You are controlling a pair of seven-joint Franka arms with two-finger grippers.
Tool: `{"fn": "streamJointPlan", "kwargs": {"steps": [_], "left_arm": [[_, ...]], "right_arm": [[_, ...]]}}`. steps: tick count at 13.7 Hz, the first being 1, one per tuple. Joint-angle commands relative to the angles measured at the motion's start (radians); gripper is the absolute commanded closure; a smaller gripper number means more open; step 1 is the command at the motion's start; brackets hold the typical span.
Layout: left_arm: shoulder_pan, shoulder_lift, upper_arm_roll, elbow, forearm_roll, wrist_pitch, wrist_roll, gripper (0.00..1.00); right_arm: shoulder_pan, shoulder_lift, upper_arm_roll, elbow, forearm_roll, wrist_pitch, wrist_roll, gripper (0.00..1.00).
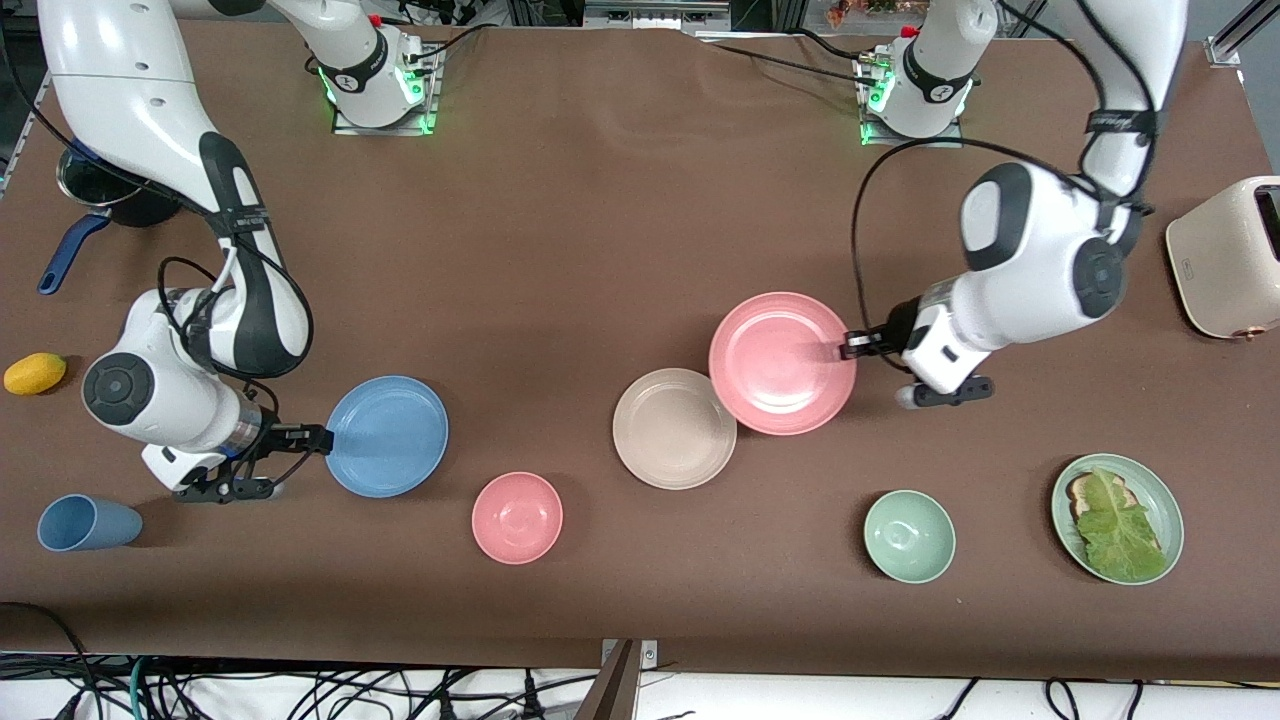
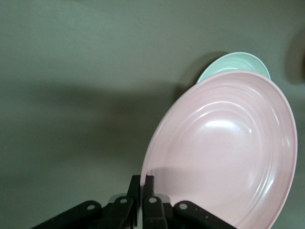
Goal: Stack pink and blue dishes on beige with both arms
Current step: 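Carry the pink plate onto the beige plate while the right gripper reaches the blue plate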
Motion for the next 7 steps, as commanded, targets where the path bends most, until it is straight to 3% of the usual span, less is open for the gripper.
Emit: {"fn": "streamJointPlan", "kwargs": {"steps": [1, 7], "left_arm": [[-0.062, 0.082, 0.013, 0.087, 0.061, 0.037, -0.113, 1.0], [-0.166, 0.206, 0.025, 0.178, 0.072, 0.106, -0.265, 1.0]], "right_arm": [[-0.002, 0.029, 0.01, 0.004, 0.014, 0.049, 0.007, 0.02], [-0.004, 0.036, 0.023, -0.034, 0.04, 0.068, 0.015, 0.11]]}}
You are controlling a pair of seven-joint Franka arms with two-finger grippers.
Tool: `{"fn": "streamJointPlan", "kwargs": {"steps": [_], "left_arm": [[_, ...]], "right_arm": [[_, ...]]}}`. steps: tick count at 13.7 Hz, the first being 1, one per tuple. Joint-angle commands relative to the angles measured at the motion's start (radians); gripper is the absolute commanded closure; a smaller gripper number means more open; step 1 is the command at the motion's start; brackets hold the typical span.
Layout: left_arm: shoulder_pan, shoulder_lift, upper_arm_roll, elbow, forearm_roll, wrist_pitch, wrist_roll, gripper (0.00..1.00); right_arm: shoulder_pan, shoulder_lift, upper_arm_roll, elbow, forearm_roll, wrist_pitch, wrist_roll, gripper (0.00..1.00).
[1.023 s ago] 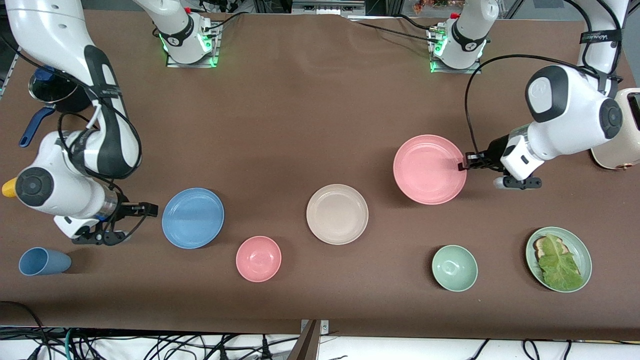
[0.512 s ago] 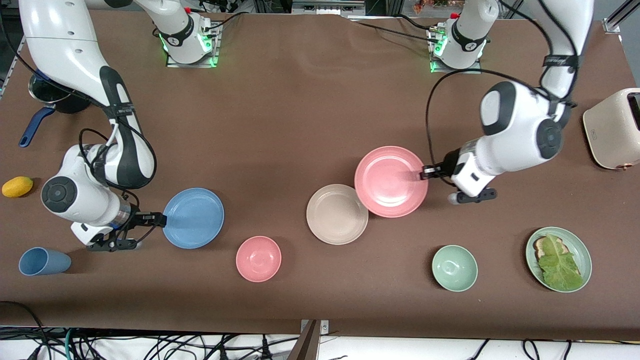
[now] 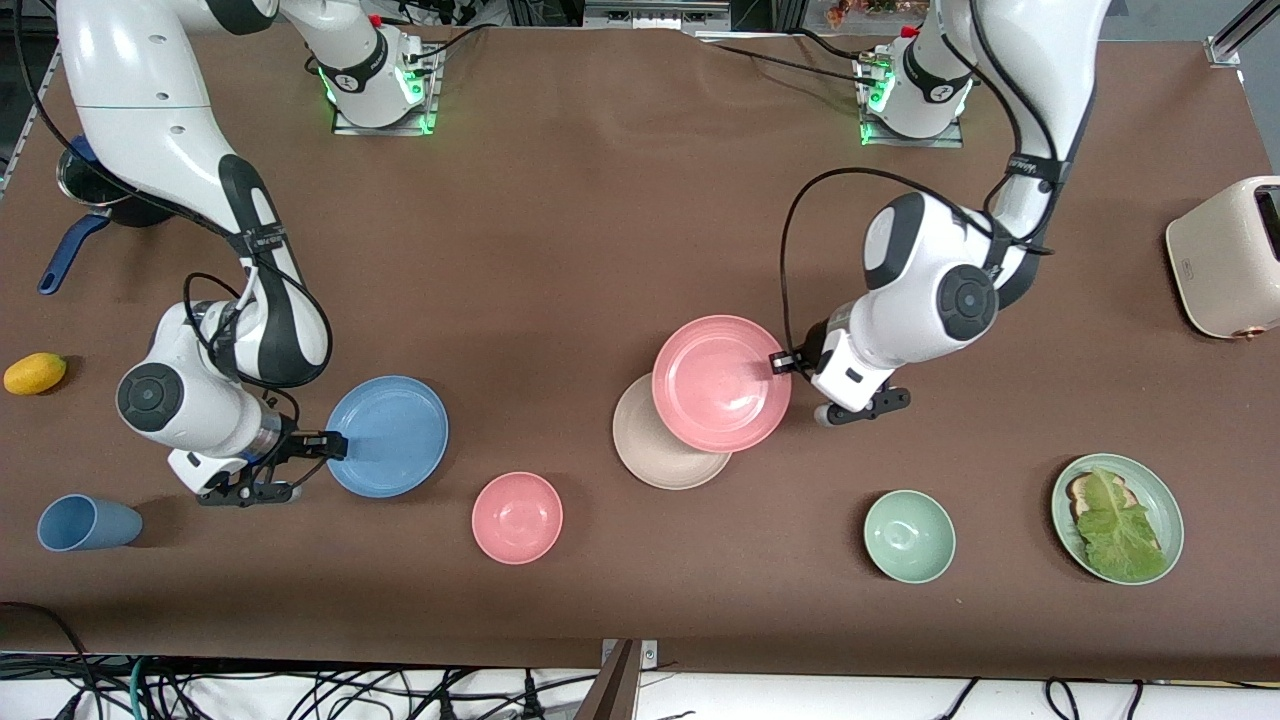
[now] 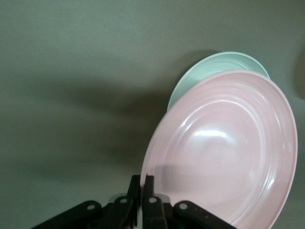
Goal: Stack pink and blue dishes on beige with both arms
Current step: 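Carry the pink plate onto the beige plate while the right gripper reaches the blue plate, then release the pink plate with the left gripper while the right gripper grips the blue plate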
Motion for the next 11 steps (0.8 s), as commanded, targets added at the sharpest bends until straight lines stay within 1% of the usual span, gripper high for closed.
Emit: {"fn": "streamJointPlan", "kwargs": {"steps": [1, 4, 5, 7, 9, 11], "left_arm": [[-0.051, 0.086, 0.019, 0.073, 0.063, 0.056, -0.069, 1.0], [-0.085, 0.138, 0.019, 0.074, 0.089, 0.132, -0.121, 1.0], [-0.087, 0.147, 0.019, 0.08, 0.089, 0.135, -0.125, 1.0], [-0.102, 0.173, 0.019, 0.111, 0.091, 0.135, -0.153, 1.0], [-0.11, 0.185, 0.019, 0.125, 0.091, 0.137, -0.173, 1.0], [-0.11, 0.196, 0.021, 0.126, 0.091, 0.138, -0.181, 1.0]], "right_arm": [[-0.004, -0.007, 0.011, -0.038, 0.024, 0.037, 0.006, 0.13], [-0.002, -0.007, 0.011, -0.075, 0.024, 0.072, 0.006, 0.21], [-0.002, -0.007, 0.011, -0.081, 0.024, 0.078, 0.006, 0.27], [-0.002, -0.007, 0.011, -0.081, 0.024, 0.078, 0.006, 0.44], [-0.001, -0.007, 0.012, -0.081, 0.024, 0.077, 0.006, 0.58], [-0.001, -0.007, 0.012, -0.081, 0.024, 0.075, 0.006, 0.67]]}}
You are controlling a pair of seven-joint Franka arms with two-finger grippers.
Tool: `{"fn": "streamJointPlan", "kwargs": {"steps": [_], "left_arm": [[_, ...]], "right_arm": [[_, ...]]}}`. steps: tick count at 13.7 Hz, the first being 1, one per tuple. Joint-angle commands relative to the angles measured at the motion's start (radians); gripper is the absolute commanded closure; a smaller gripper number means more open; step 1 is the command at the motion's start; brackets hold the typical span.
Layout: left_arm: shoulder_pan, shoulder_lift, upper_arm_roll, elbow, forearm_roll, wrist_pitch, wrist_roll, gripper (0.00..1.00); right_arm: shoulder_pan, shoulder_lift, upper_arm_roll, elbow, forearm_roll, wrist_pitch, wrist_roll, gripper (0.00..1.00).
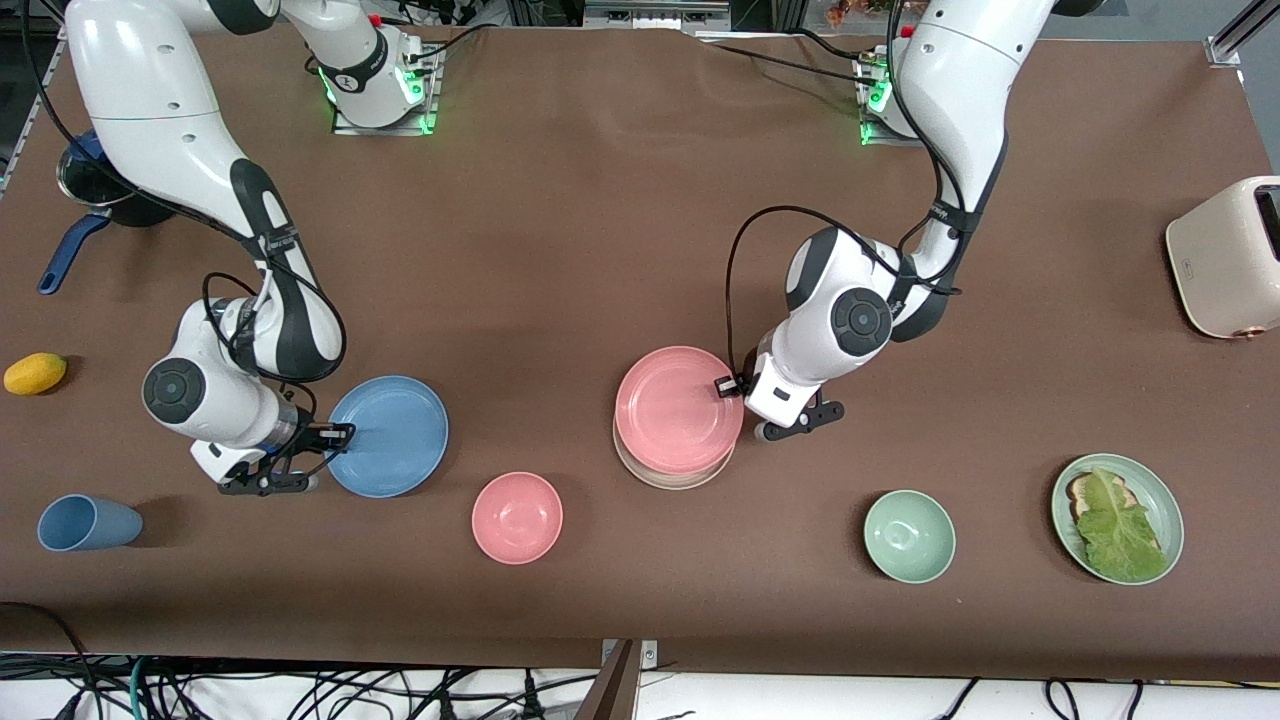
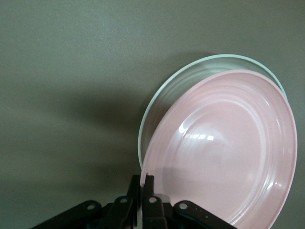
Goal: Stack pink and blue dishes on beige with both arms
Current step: 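Release the pink plate with the left gripper while the right gripper grips the blue plate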
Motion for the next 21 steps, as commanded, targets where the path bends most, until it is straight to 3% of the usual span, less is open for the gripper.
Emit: {"fn": "streamJointPlan", "kwargs": {"steps": [1, 3, 7, 9, 11, 13, 17, 19, 20, 21], "left_arm": [[-0.017, 0.033, 0.024, 0.047, 0.036, -0.004, -0.038, 1.0], [-0.029, 0.043, 0.028, 0.058, 0.036, -0.004, -0.038, 1.0], [-0.029, 0.068, 0.03, 0.081, 0.036, -0.004, -0.04, 1.0], [-0.029, 0.069, 0.039, 0.086, 0.034, 0.01, -0.04, 1.0], [-0.029, 0.069, 0.042, 0.087, 0.034, 0.013, -0.037, 0.79], [-0.029, 0.071, 0.047, 0.089, 0.033, 0.02, -0.03, 0.48], [-0.018, 0.037, 0.053, 0.119, 0.037, -0.024, -0.026, 0.32], [-0.02, 0.027, 0.123, 0.203, 0.041, -0.227, -0.012, 0.09], [-0.018, 0.027, 0.142, 0.248, 0.041, -0.319, 0.052, 0.02], [-0.007, 0.022, 0.145, 0.264, 0.038, -0.379, 0.137, 0.02]], "right_arm": [[-0.001, -0.008, 0.005, -0.013, 0.014, 0.012, 0.005, 0.7], [0.002, -0.008, 0.005, -0.013, 0.014, 0.011, 0.005, 0.76], [0.002, -0.01, 0.01, -0.013, 0.014, 0.008, 0.005, 0.99], [0.002, -0.01, 0.011, -0.013, 0.014, 0.006, 0.005, 1.0], [0.002, -0.01, 0.011, -0.012, 0.014, 0.005, 0.005, 1.0], [0.002, -0.01, 0.011, -0.012, 0.014, 0.004, 0.005, 1.0], [0.002, -0.011, 0.011, -0.007, 0.012, 0.004, -0.001, 1.0], [0.004, -0.027, 0.013, -0.001, 0.011, -0.003, -0.01, 1.0], [0.005, -0.045, 0.013, 0.002, 0.008, -0.024, -0.012, 1.0], [0.005, -0.054, 0.013, 0.014, 0.006, -0.057, -0.012, 1.0]]}}
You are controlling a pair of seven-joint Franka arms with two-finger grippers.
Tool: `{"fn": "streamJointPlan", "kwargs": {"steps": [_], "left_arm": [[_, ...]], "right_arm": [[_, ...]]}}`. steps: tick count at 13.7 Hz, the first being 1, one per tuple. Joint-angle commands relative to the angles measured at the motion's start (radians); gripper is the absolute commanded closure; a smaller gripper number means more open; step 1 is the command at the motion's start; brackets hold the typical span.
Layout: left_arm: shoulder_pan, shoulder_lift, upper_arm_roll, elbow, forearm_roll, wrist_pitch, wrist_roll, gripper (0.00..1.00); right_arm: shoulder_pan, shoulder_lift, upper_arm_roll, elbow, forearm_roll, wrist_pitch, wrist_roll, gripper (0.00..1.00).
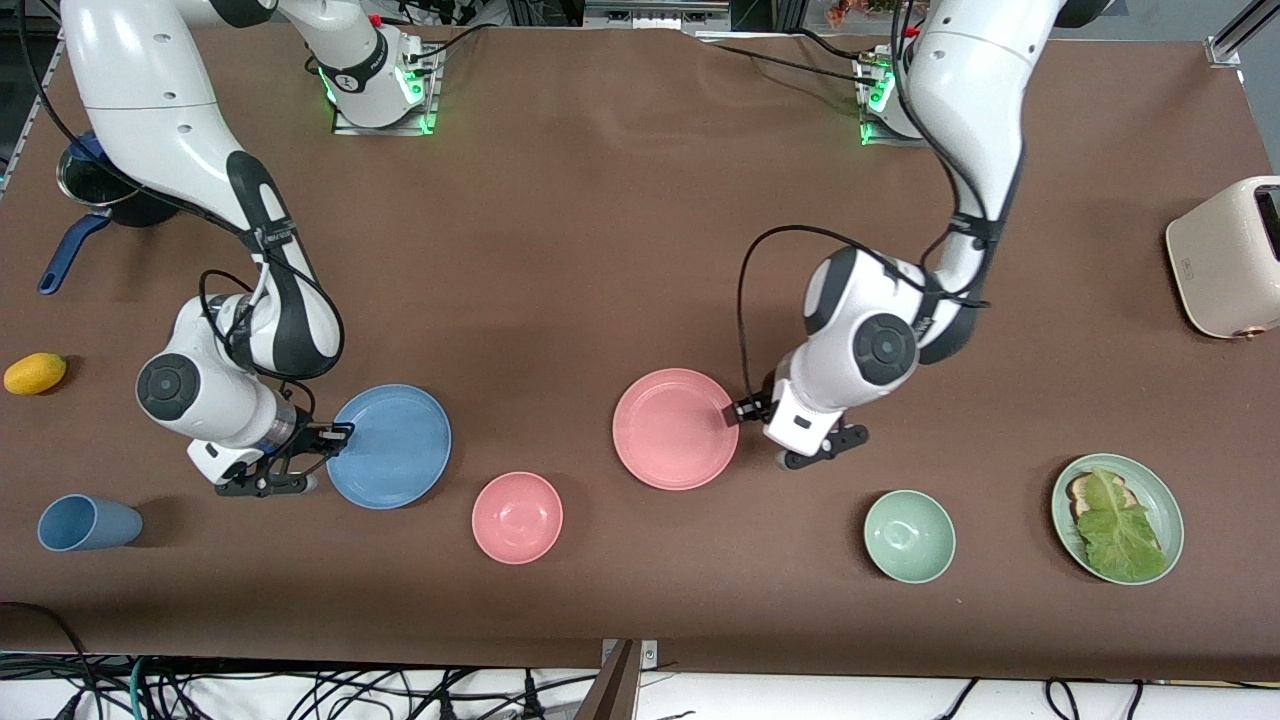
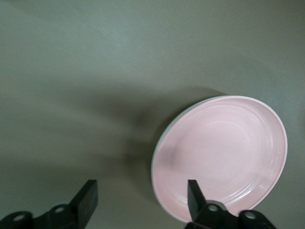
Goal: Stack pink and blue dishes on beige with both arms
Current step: 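Release the pink plate with the left gripper while the right gripper grips the blue plate, then carry the blue plate onto the pink plate with the right gripper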
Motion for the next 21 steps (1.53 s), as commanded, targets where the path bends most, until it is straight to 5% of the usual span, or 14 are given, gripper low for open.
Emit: {"fn": "streamJointPlan", "kwargs": {"steps": [1, 8, 11, 17, 21], "left_arm": [[0.023, -0.028, 0.043, 0.058, 0.032, -0.152, 0.147, 0.01], [0.112, -0.081, 0.137, 0.064, 0.032, -0.319, 0.462, 0.01], [0.182, -0.13, 0.136, 0.062, 0.119, -0.337, 0.573, 0.01], [0.327, -0.21, 0.122, 0.056, 0.127, -0.419, 0.72, 0.0], [0.362, -0.31, 0.112, 0.035, 0.125, -0.44, 0.714, 0.0]], "right_arm": [[0.004, -0.03, 0.003, 0.031, 0.002, -0.085, -0.004, 1.0], [0.023, -0.061, 0.02, 0.215, 0.011, -0.401, 0.005, 1.0], [0.073, -0.061, 0.04, 0.293, 0.011, -0.49, 0.095, 1.0], [0.151, -0.052, 0.182, 0.298, 0.017, -0.417, 0.44, 1.0], [0.297, 0.005, 0.193, 0.296, 0.016, -0.231, 0.733, 1.0]]}}
